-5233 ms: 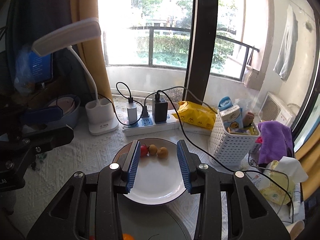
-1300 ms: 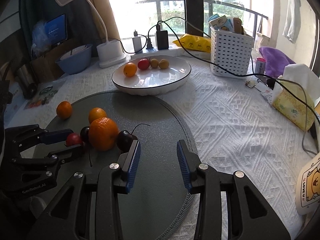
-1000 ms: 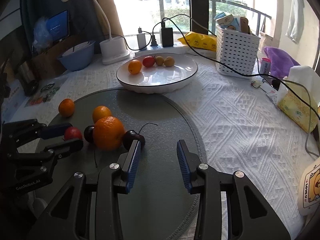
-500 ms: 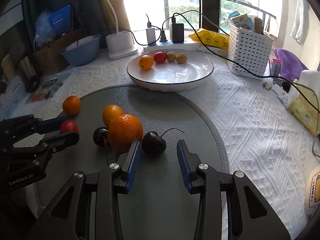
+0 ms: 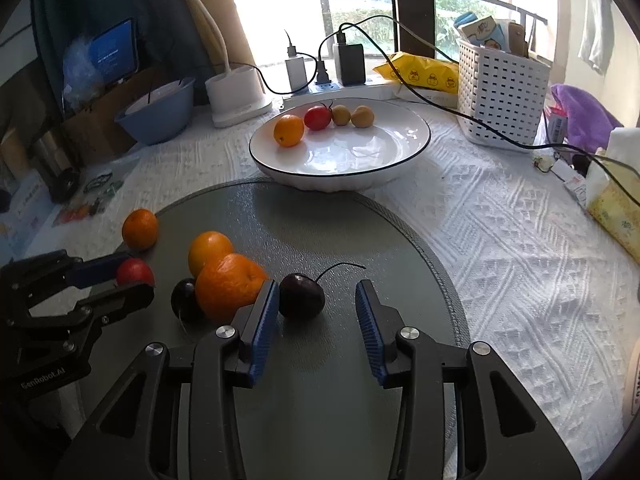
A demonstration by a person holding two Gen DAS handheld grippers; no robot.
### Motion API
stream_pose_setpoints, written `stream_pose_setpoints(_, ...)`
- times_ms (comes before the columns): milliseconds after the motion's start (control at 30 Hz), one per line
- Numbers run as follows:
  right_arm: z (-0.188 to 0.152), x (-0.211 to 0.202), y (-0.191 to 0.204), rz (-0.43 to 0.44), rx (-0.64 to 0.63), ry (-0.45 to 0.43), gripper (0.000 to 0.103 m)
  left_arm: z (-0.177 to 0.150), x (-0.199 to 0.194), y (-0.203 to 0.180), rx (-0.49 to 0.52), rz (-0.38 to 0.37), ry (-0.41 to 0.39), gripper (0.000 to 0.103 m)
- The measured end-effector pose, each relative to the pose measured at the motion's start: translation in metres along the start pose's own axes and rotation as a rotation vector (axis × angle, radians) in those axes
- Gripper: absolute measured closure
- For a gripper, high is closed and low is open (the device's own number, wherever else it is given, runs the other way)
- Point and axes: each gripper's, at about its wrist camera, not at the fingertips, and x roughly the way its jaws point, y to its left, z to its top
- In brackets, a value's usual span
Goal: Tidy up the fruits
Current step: 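Lift the tomato with the left gripper while the right gripper grasps the dark plum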
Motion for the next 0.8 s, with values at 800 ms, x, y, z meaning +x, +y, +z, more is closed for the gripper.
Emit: stream_pose_setpoints(800, -0.007, 0.007, 0.014, 0.024, 0.007, 0.025, 0.075, -0.002, -0.016, 0.004, 0.003, -0.004, -0.030, 0.066)
